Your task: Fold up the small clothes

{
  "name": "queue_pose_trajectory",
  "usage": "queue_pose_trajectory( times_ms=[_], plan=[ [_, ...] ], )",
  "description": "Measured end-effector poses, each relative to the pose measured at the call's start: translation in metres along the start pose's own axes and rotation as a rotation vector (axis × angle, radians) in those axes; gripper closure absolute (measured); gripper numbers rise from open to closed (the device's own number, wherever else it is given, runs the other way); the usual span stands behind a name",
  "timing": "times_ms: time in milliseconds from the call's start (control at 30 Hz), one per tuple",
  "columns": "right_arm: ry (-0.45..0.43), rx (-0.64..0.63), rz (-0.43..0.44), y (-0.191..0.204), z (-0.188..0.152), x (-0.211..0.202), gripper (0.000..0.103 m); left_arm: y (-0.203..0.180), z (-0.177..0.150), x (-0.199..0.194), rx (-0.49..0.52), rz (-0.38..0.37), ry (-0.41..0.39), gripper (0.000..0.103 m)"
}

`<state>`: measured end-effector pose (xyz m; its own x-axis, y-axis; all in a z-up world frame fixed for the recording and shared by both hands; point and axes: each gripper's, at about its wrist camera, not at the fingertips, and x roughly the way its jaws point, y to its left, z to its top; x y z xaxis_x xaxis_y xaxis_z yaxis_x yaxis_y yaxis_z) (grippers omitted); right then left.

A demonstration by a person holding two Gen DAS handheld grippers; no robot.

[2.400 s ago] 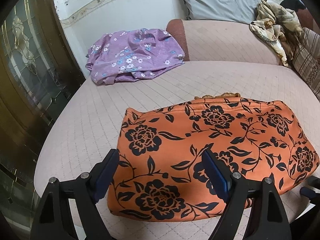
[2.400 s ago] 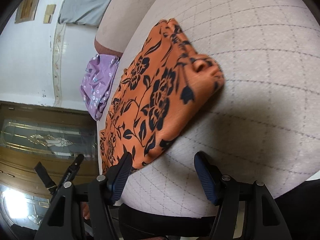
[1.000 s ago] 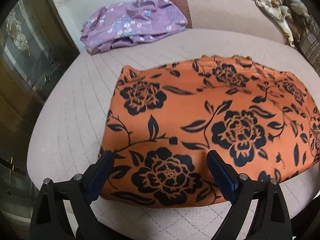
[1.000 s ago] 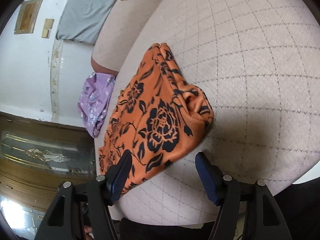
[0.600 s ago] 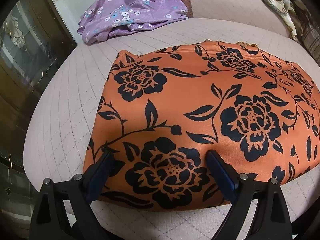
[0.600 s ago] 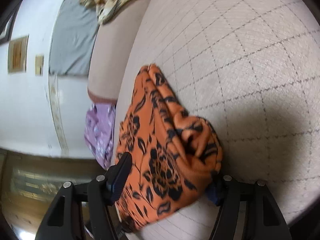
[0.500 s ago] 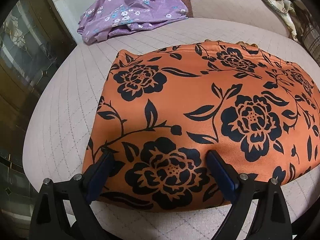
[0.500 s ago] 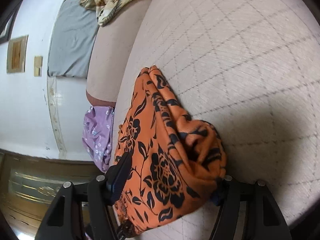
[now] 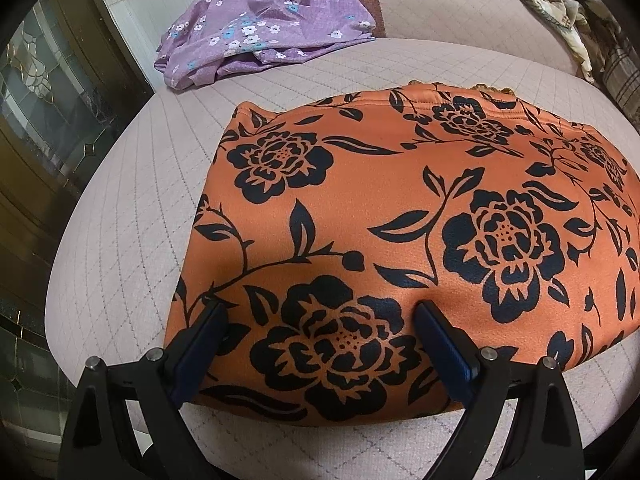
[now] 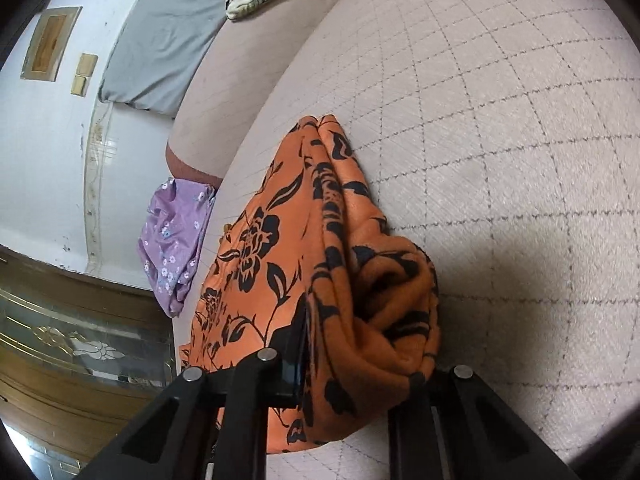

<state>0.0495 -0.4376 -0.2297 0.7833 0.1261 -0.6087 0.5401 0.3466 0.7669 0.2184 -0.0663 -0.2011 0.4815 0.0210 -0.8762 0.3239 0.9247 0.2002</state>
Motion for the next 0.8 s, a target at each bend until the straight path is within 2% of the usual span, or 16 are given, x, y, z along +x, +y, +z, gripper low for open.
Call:
queue_pose_trajectory(
  times_ms=[200,367,467,600,700,800],
  plan=[
    [-0.001,-0.022,-0.018,0.002,-0.003,0.001,0.085,0.001,0.0,0.0,-0.005,-0.007,-0.005,0.008],
    [0.01,0.057,0.002,-0.008,-0.002,0.01,0.081,0.003,-0.001,0.001,-0.01,-0.023,-0.018,0.007],
    [0.0,0.061,0.006,-0.009,-0.001,0.011,0.082,0.005,-0.003,0.001,-0.009,-0.032,-0.026,0.007],
    [-0.023,-0.053,-0.024,0.009,-0.005,0.008,0.085,0.008,-0.004,0.0,-0.003,-0.051,-0.026,0.007],
    [-0.042,-0.18,-0.083,0.03,-0.013,0.008,0.085,0.01,-0.005,-0.001,-0.006,-0.06,-0.026,0.007],
    [-0.03,-0.188,-0.107,0.029,-0.018,0.012,0.085,0.011,-0.007,-0.003,-0.006,-0.059,-0.035,0.007]
  ],
)
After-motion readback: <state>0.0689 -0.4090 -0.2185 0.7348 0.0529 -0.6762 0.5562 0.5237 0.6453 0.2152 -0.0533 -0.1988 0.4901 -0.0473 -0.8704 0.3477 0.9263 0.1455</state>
